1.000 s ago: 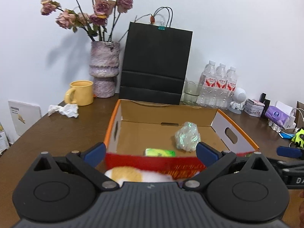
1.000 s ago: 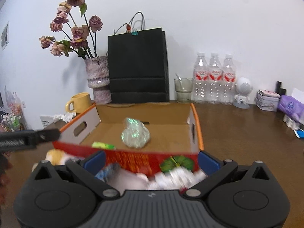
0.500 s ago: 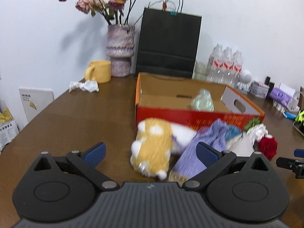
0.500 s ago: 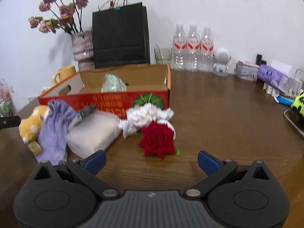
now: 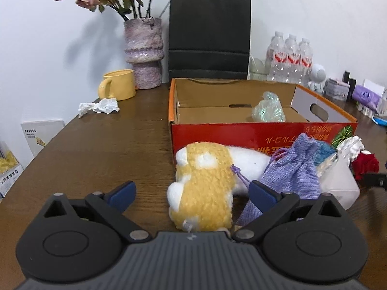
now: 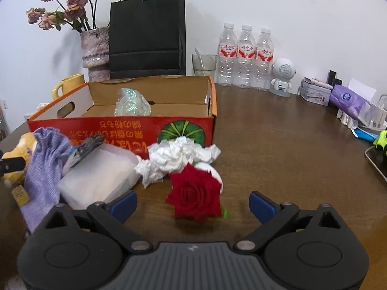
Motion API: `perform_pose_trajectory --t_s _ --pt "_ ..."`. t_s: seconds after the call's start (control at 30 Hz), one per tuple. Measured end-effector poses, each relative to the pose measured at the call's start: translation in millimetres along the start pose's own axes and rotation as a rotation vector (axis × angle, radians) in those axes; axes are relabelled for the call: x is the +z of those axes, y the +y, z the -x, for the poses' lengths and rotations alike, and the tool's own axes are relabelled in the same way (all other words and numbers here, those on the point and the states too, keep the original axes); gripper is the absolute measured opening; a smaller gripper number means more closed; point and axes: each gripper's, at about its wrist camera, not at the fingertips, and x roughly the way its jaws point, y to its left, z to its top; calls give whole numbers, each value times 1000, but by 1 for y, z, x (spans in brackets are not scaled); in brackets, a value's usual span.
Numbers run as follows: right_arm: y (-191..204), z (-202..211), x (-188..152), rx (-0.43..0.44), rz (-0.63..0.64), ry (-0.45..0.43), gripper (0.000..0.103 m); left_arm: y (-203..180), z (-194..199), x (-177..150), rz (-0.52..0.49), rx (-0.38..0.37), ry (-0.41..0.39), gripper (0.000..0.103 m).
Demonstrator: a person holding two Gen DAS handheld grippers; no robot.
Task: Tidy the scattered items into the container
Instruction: 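Grasp the yellow plush toy with the left gripper while the right grasps the red rose, then carry the plush toy and rose into the box and release both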
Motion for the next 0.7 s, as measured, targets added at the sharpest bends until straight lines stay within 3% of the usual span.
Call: perform_pose_trajectory --t_s 0.1,0.13,0.17,0.2,0.33,0.7 --pt "0 -12 5 -11 9 14 87 0 -11 1 2 -21 29 75" --pt "-1 -15 6 -6 8 23 76 0 -14 0 3 -36 41 67" --pt "-1 -18 6 -3 4 33 57 0 -16 -1 5 -48 53 60" --pt "-3 -19 4 -1 -1 40 50 0 -17 -3 5 -51 54 56" --pt "-7 -13 -1 23 -18 13 47 5 -11 -8 27 -65 28 50" --pt "-16 9 -6 35 -58 -45 46 17 20 -4 67 -35 -80 47"
